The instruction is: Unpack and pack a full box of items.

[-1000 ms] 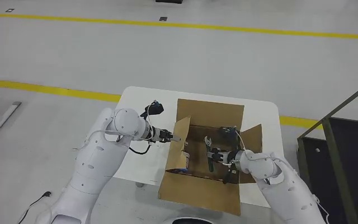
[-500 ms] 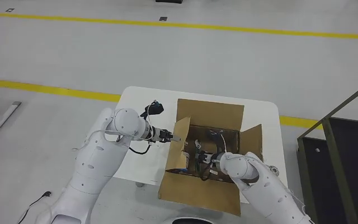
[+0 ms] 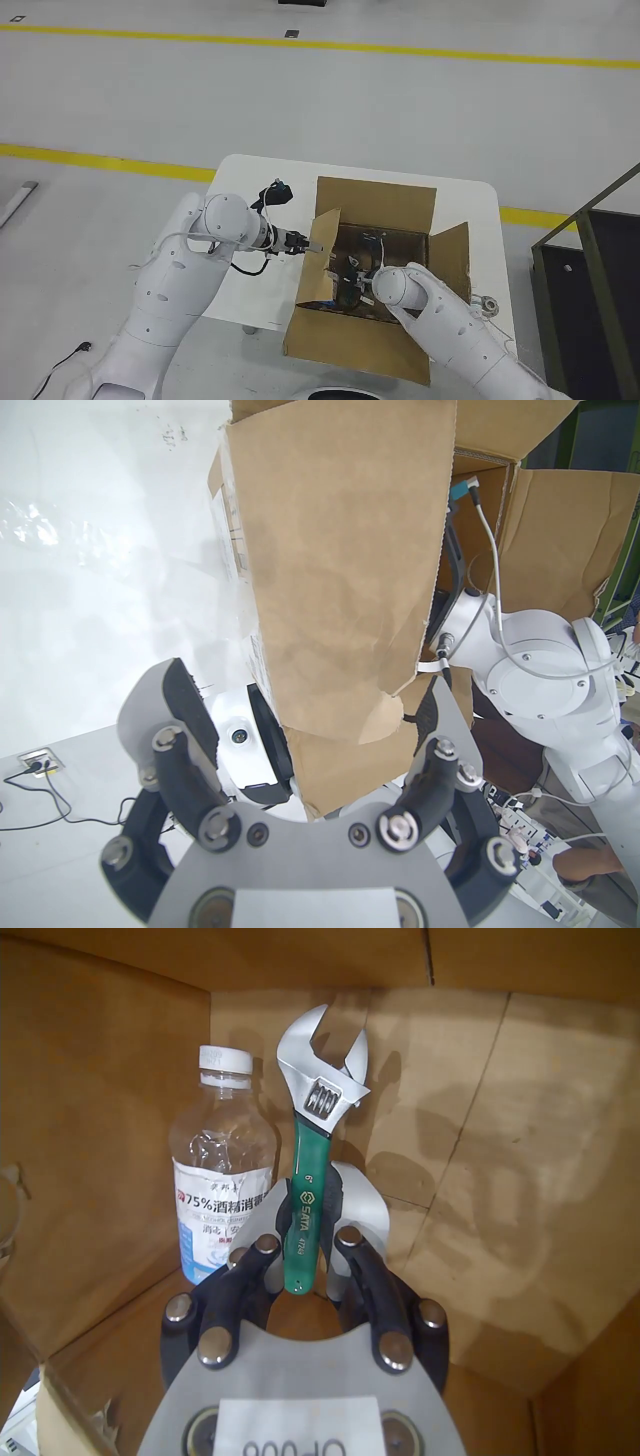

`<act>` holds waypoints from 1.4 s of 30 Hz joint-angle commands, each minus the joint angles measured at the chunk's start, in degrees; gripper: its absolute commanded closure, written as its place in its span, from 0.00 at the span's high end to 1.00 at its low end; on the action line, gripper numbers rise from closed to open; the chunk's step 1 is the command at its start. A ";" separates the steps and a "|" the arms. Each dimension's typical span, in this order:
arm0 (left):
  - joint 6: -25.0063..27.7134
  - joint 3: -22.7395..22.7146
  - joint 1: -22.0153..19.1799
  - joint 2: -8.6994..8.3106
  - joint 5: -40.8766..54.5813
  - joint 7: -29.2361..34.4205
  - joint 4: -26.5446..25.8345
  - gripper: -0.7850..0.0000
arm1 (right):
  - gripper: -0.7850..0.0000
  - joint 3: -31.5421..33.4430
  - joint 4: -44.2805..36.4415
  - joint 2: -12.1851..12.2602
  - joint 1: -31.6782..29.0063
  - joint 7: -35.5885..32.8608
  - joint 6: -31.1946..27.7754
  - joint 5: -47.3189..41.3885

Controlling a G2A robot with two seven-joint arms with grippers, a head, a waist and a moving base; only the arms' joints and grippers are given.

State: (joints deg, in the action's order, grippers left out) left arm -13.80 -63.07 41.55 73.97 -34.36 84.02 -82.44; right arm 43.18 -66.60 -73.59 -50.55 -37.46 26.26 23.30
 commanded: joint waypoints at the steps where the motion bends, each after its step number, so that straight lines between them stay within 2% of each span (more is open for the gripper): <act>1: 0.00 0.00 0.00 0.00 0.00 0.00 0.00 1.00 | 0.50 -0.64 1.52 -0.62 0.73 0.59 -0.13 -0.33; 2: 0.00 0.00 0.00 0.00 0.00 0.00 0.00 1.00 | 0.63 -0.82 2.10 -0.86 0.98 0.78 -0.23 -0.48; 4: 0.00 0.00 0.00 0.00 0.00 0.00 0.00 1.00 | 0.77 -0.85 2.62 -1.18 1.28 1.01 -0.69 -0.81; 6: 0.00 0.00 0.00 0.00 0.00 0.00 0.00 1.00 | 0.82 -0.51 2.67 -1.25 1.37 1.11 -1.04 -0.76; 9: 0.00 0.00 0.00 0.00 0.00 0.00 0.00 1.00 | 0.82 0.72 1.72 -0.98 0.91 0.94 -1.57 -0.71; 10: 0.00 0.00 0.00 0.00 0.00 0.00 0.00 1.00 | 0.76 1.39 0.93 -0.80 0.58 0.93 -1.90 -0.83; 11: 0.00 0.00 0.00 0.00 0.00 0.00 0.00 1.00 | 0.60 2.18 -0.13 -0.53 0.23 0.75 -2.27 -0.73; 15: 0.00 0.00 0.00 0.00 0.00 0.00 0.00 1.00 | 0.39 7.66 -7.08 1.44 -2.78 -0.07 -3.11 0.41; 16: 0.00 0.00 0.00 0.00 0.00 0.00 0.00 1.00 | 0.29 9.95 -9.78 2.11 -3.96 -0.50 -3.44 0.13; 18: 0.00 0.00 0.00 0.00 0.00 0.00 0.00 1.00 | 0.00 14.54 -15.66 3.57 -6.88 -1.49 -4.47 0.96; 25: 0.00 0.00 0.00 0.00 0.00 0.00 0.00 1.00 | 0.00 32.67 -39.97 7.75 -20.46 -2.65 -6.83 6.01; 27: 0.00 0.00 0.00 0.00 0.00 0.00 0.00 1.00 | 0.00 38.12 -44.94 8.62 -24.45 -3.10 -9.98 7.03; 31: 0.00 0.00 0.00 0.00 0.00 0.00 0.00 1.00 | 0.00 49.94 -50.16 9.84 -31.77 -4.02 -13.52 6.80; 34: 0.00 0.00 0.00 0.00 0.00 0.00 0.00 1.00 | 0.00 56.99 -53.56 10.52 -37.29 -5.17 -14.35 11.02; 39: 0.00 0.00 0.00 0.00 0.00 0.00 0.00 1.00 | 0.00 67.24 -58.97 10.85 -46.42 -7.29 -12.14 15.08; 42: 0.00 0.00 0.00 0.00 0.00 0.00 0.00 1.00 | 0.00 70.48 -59.83 11.16 -50.18 -11.47 -10.36 21.25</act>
State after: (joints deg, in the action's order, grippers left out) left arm -13.80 -63.07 41.55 73.97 -34.36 84.02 -82.44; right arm 112.82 -126.31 -62.53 -99.72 -47.35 15.23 41.95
